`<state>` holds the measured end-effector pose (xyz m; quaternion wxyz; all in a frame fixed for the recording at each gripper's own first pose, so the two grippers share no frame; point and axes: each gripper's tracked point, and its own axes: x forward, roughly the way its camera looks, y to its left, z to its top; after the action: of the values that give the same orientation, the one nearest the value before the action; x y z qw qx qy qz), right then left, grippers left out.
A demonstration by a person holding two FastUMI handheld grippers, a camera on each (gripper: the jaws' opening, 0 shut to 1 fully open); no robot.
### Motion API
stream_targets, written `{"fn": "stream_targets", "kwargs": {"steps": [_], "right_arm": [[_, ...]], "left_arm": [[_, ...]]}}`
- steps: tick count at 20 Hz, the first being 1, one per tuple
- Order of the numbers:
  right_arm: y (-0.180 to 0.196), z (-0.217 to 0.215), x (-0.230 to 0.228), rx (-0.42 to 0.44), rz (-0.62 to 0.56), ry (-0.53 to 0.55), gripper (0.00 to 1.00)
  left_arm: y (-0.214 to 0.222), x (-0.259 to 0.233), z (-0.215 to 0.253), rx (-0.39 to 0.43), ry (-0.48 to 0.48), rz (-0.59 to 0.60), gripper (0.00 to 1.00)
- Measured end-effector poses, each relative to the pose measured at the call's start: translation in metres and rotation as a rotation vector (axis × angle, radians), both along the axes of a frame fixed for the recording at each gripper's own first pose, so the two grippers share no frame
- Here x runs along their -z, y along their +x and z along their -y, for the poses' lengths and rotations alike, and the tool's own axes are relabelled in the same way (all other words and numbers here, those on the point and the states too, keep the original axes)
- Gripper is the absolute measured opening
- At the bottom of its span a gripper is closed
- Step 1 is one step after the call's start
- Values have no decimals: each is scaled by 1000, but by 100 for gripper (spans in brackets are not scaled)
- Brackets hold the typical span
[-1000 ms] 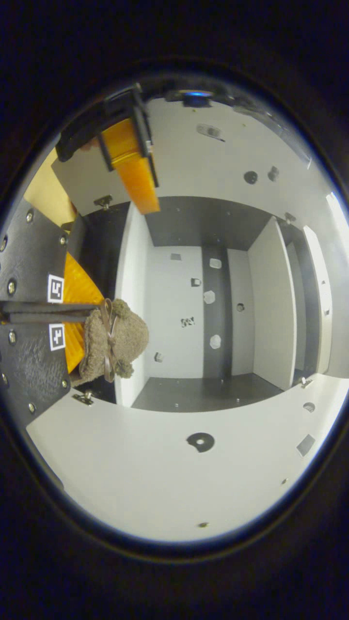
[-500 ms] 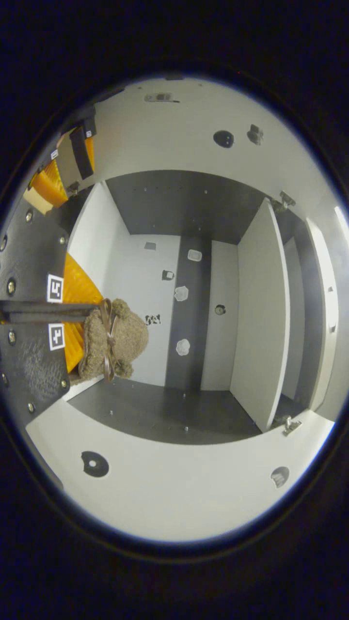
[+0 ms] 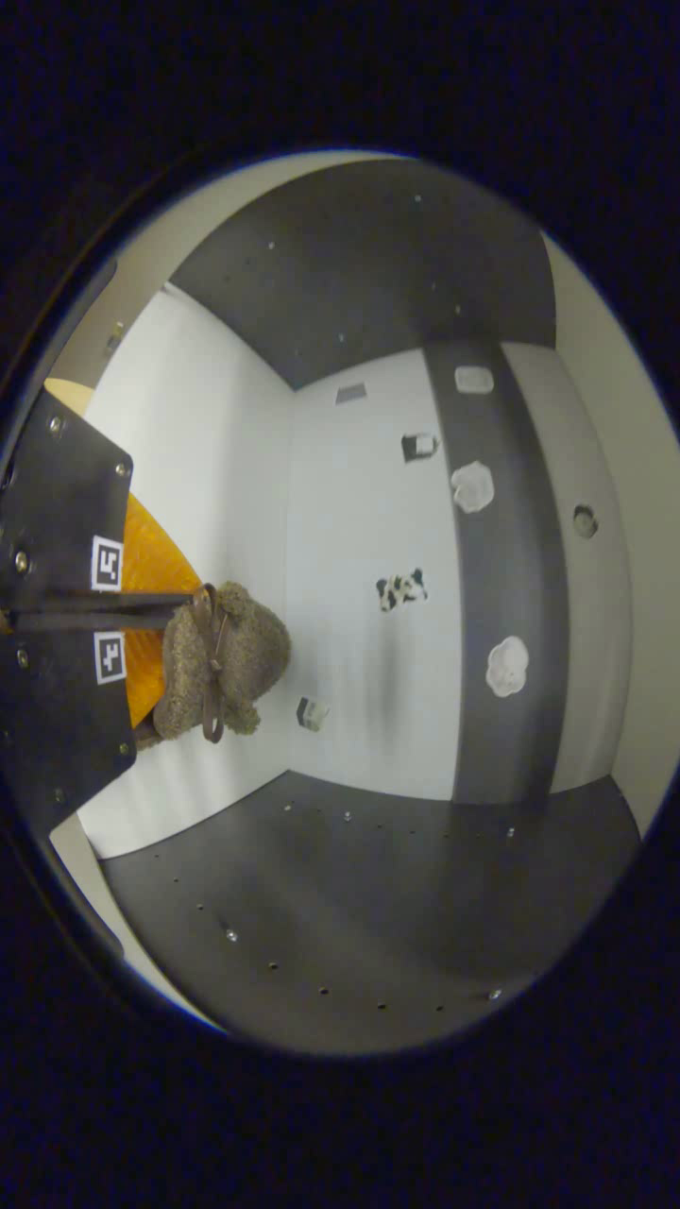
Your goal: Grab one shoe with the right hand and put it into the shoe cabinet, grab the other shoe with the left hand and put it into the shoe cabinet; then close the right door with the right hand and the left door with the left hand.
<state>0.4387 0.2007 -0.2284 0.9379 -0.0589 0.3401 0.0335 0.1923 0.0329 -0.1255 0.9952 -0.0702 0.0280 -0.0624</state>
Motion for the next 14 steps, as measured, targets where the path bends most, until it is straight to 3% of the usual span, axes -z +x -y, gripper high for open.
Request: {"fn": "stream_targets", "kwargs": {"steps": [3, 6, 13, 14], "right_arm": [[25, 16, 10, 10, -13, -97, 1], [40, 11, 11, 27, 9, -81, 1], [28, -2, 20, -5, -6, -88, 4], [22, -6, 7, -23, 14, -83, 21]], "left_arm": [[-2, -1, 6, 20, -2, -2, 99], [-2, -3, 7, 18, -4, 5, 99], [-1, -1, 7, 10, 4, -1, 99], [0, 0, 6, 3, 5, -3, 99]]}}
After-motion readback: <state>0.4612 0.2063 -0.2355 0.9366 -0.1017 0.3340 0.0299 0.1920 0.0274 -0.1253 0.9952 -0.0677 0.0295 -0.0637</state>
